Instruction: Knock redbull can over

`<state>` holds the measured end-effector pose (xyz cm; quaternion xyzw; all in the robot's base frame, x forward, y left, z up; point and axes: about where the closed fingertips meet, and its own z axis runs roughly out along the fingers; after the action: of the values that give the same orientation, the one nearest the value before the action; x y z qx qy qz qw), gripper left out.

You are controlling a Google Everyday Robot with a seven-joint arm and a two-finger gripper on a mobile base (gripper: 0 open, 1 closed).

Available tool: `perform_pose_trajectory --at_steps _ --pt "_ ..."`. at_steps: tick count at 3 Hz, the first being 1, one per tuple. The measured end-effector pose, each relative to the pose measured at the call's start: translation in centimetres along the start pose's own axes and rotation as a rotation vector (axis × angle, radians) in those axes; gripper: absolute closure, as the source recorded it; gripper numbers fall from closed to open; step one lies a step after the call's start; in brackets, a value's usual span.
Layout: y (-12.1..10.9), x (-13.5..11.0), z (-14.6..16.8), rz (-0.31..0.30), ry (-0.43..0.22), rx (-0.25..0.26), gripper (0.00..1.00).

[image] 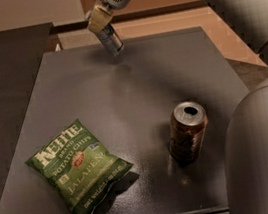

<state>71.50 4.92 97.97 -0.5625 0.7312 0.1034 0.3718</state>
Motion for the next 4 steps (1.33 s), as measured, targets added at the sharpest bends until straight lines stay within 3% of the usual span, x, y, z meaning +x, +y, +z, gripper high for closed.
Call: perform_pose_trajectory --at_steps 1,2,3,4 --pt "1.4 2.8 -1.6 -0.112 0.157 -0.055 1.00" --pt "3.2 5.3 -2.2 -0.212 0.273 -0.115 1.00" --pt "5.2 7.5 -2.1 -0.315 0.372 -0.180 0.82" --pt "6.9 8.8 -1.6 -0.395 0.431 -0.246 0.59"
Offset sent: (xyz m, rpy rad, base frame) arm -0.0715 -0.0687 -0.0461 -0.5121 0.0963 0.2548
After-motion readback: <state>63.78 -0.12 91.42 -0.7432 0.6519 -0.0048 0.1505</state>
